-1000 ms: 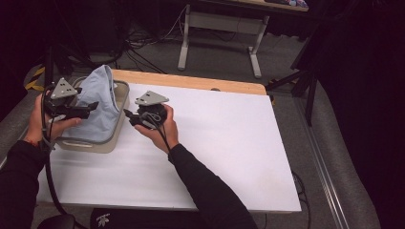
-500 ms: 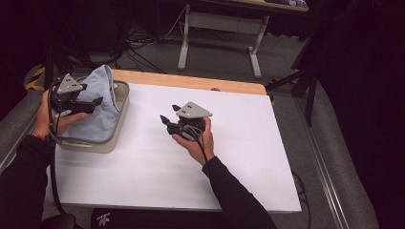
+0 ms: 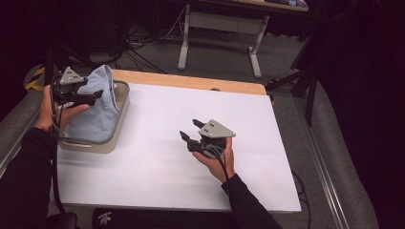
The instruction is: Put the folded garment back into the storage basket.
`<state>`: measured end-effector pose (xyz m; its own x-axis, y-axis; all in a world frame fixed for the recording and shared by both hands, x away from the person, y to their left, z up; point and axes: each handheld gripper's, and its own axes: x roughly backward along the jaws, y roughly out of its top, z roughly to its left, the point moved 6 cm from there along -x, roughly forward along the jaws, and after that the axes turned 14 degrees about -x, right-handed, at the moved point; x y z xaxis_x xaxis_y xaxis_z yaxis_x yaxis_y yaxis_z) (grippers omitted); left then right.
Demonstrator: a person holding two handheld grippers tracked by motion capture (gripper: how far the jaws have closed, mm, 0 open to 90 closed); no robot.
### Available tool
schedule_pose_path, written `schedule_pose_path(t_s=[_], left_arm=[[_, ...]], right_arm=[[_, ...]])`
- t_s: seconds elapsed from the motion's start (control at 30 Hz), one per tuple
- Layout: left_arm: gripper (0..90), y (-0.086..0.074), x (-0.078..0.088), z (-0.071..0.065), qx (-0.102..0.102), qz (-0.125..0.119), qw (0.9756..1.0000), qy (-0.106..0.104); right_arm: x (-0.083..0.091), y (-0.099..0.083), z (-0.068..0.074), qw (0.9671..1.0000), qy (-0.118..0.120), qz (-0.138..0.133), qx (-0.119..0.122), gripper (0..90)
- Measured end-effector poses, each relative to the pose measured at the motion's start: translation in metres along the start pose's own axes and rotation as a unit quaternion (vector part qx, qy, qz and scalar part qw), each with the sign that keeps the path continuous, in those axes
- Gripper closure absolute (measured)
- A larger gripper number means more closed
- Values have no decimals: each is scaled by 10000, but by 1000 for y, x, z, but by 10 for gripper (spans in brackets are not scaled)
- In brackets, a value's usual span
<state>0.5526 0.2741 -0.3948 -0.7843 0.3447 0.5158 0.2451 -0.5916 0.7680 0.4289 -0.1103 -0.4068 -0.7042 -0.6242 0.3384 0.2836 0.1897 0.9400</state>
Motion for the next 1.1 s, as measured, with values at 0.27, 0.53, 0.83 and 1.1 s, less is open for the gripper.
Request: schedule_pose_path(t_s=[0.27,0.53,0.83,1.1], left_arm=[[287,-3,-24,4,107,329,9994,-97],[253,-11,-45,5,137,868,9958,-245],[646,-25,-58,7,123,1336,9901,-416],[836,-30,-66,7,-20,1566,9856,-644]], right_arm=[[34,-22,-16,9995,-180,212,113,393],[66,-34,-26,9993,-274,247,67,378],[85,-44,-36,9989,-374,300,12,376],[81,-49,-35,9986,-333,402,77,376]])
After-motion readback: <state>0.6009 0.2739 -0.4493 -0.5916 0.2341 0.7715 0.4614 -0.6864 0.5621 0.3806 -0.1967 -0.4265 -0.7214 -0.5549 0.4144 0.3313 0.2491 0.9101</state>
